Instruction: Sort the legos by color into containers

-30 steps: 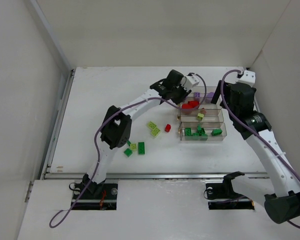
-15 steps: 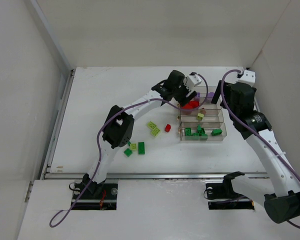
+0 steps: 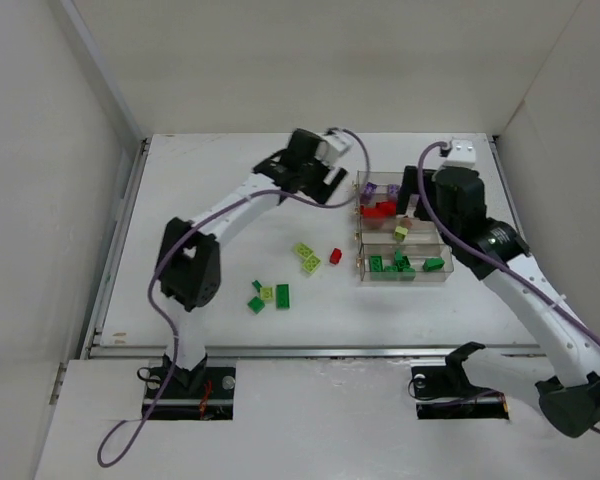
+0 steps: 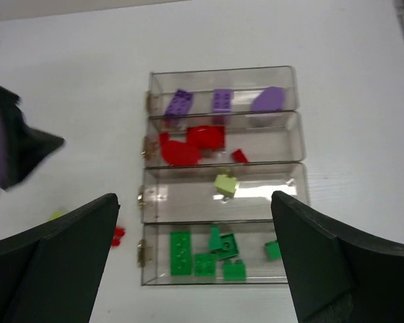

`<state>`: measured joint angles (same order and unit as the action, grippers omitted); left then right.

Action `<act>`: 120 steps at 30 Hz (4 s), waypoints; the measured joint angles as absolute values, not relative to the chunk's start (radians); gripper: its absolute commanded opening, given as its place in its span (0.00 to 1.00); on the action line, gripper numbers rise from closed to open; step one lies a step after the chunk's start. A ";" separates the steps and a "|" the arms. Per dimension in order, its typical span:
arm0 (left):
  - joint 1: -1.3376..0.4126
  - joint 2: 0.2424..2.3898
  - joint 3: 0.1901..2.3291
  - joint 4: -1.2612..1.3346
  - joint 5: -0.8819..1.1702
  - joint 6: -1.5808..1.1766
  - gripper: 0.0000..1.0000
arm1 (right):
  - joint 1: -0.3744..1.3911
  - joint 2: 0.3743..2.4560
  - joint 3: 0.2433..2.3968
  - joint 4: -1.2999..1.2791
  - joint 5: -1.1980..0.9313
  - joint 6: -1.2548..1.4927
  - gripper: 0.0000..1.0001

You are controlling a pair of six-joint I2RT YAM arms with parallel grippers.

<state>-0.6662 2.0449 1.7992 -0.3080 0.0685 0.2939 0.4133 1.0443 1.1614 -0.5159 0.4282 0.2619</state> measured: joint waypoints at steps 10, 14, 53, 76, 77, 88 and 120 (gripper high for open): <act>-0.179 1.525 1.330 -0.282 -0.090 0.175 0.81 | 0.747 1.482 1.344 -0.524 0.391 0.366 1.00; -0.221 1.439 1.172 -0.255 -0.172 0.157 0.84 | 0.755 1.615 1.344 -0.551 0.323 0.417 0.96; -0.276 1.438 1.079 -0.176 -0.291 0.088 0.84 | 0.716 1.966 1.400 -0.576 0.181 0.547 0.10; -0.273 1.438 1.079 -0.176 -0.269 0.088 0.84 | 0.540 1.904 1.663 -0.618 0.160 0.449 0.00; -0.273 1.438 1.079 -0.177 -0.269 0.089 0.84 | 0.493 1.894 1.666 -0.615 0.160 0.450 0.00; -0.267 1.438 1.079 -0.179 -0.270 0.090 0.84 | 0.305 1.953 1.667 -0.613 0.168 0.456 0.60; -0.247 1.439 1.079 -0.184 -0.265 0.093 0.84 | 0.720 1.987 1.469 -0.577 -0.079 -0.098 0.66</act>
